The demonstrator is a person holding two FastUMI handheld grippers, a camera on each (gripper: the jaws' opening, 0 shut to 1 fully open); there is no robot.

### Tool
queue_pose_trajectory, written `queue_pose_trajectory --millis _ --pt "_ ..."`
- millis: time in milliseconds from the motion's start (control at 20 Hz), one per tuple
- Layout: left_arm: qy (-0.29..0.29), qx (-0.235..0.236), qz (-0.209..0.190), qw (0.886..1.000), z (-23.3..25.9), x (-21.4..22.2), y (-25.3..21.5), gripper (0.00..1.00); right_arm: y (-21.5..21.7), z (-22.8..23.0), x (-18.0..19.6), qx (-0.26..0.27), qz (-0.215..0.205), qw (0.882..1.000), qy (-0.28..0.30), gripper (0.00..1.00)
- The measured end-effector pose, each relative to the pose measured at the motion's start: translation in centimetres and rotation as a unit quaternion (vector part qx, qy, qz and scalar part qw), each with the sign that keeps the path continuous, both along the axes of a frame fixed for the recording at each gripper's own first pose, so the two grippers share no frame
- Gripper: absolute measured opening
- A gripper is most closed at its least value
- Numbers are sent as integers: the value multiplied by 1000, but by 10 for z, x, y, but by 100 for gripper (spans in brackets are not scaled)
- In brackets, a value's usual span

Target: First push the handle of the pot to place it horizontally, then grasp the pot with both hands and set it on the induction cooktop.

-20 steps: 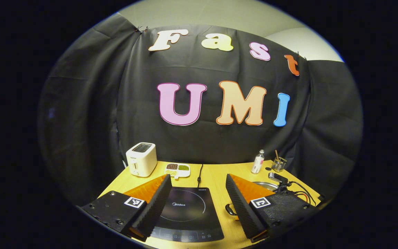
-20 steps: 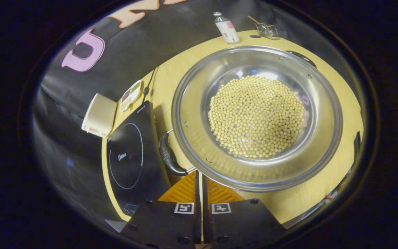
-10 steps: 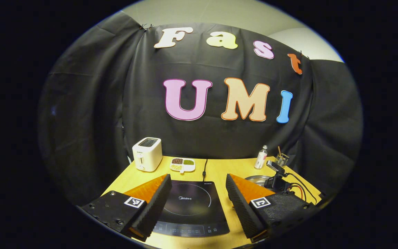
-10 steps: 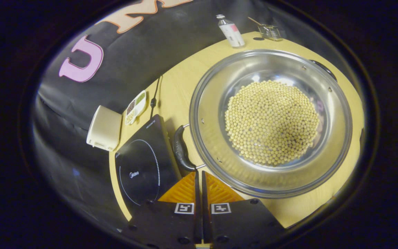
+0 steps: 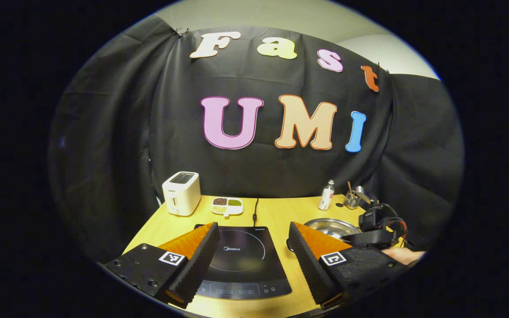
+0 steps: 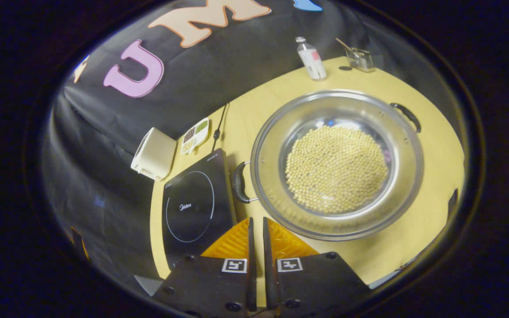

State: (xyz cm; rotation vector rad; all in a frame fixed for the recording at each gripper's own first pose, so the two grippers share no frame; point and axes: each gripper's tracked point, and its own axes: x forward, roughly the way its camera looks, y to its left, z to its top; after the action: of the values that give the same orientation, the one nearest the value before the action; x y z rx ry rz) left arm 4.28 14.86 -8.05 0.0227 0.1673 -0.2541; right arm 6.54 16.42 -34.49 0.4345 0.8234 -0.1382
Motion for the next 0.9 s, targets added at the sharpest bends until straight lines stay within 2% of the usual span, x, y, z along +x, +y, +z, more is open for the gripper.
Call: queue_pose_trajectory --millis 200,250,300,350,400,450,500,600,650,800,900 --pt "17 -5 -18 1000 -11 5 -9 96 -41 32 -26 -12 -31 999 -31 11" --pt "22 -7 -23 999 -14 7 -13 96 -54 39 -29 -15 -40 998 -35 2" --pt "28 -11 -30 999 -17 9 -17 96 -69 46 -32 -20 -49 998 -40 16" --pt "34 -17 -37 999 -21 10 -23 96 -79 52 -35 -21 -56 997 -43 4" --pt "46 -22 -45 998 -26 11 -29 96 -94 60 -41 -24 -59 997 -39 20" --pt "57 -24 -51 997 -31 14 -33 96 -104 61 -42 -30 -65 997 -37 14" --pt "68 -27 -56 996 -36 17 -38 96 -112 64 -46 -31 -69 996 -40 27" --pt "90 -30 -63 993 -48 23 -48 96 -135 68 -47 -40 -76 996 -36 44" --pt "101 -32 -65 992 -54 27 -53 96 -146 72 -43 -42 -78 996 -33 40" --pt "143 -36 -71 987 -77 42 -73 96 -172 75 -32 -49 -78 995 -23 93" --pt "174 -52 -72 981 -91 55 -89 96 -191 69 -20 -51 -73 996 -10 94"
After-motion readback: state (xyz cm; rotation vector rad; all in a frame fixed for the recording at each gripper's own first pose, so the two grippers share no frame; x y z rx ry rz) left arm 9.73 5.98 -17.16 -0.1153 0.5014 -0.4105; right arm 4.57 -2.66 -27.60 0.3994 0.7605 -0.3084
